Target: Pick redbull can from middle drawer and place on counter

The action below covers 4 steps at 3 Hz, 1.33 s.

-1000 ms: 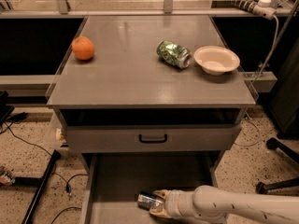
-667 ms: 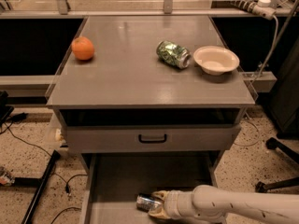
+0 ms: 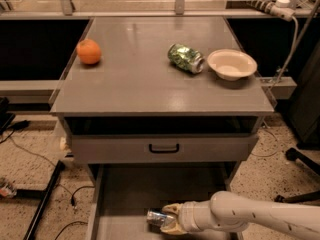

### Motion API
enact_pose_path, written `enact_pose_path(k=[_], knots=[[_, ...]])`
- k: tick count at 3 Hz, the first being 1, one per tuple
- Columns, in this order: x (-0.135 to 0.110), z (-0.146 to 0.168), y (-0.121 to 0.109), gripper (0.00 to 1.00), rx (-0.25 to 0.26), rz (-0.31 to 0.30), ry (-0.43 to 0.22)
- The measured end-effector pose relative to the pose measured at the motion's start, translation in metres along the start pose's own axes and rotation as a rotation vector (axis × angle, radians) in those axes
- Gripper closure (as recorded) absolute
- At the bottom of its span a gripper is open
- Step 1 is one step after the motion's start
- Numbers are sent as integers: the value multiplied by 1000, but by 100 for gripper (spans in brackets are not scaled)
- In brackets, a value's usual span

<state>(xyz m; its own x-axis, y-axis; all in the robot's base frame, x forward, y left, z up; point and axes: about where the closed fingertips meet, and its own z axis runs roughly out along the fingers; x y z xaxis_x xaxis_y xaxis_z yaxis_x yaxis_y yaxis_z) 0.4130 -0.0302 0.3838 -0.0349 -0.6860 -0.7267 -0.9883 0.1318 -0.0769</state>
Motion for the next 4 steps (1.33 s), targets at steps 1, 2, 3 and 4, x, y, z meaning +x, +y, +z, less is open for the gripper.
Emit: enact_pose_path(k=[1,2,3,4], knots=[[-23,-37,9,100,-49,-45,-63],[-39,-80,11,100,-39,-87,-89],[-52,-128,-1,100,24,-114,-48],[-70,-190,-31,100,130,-125,40]])
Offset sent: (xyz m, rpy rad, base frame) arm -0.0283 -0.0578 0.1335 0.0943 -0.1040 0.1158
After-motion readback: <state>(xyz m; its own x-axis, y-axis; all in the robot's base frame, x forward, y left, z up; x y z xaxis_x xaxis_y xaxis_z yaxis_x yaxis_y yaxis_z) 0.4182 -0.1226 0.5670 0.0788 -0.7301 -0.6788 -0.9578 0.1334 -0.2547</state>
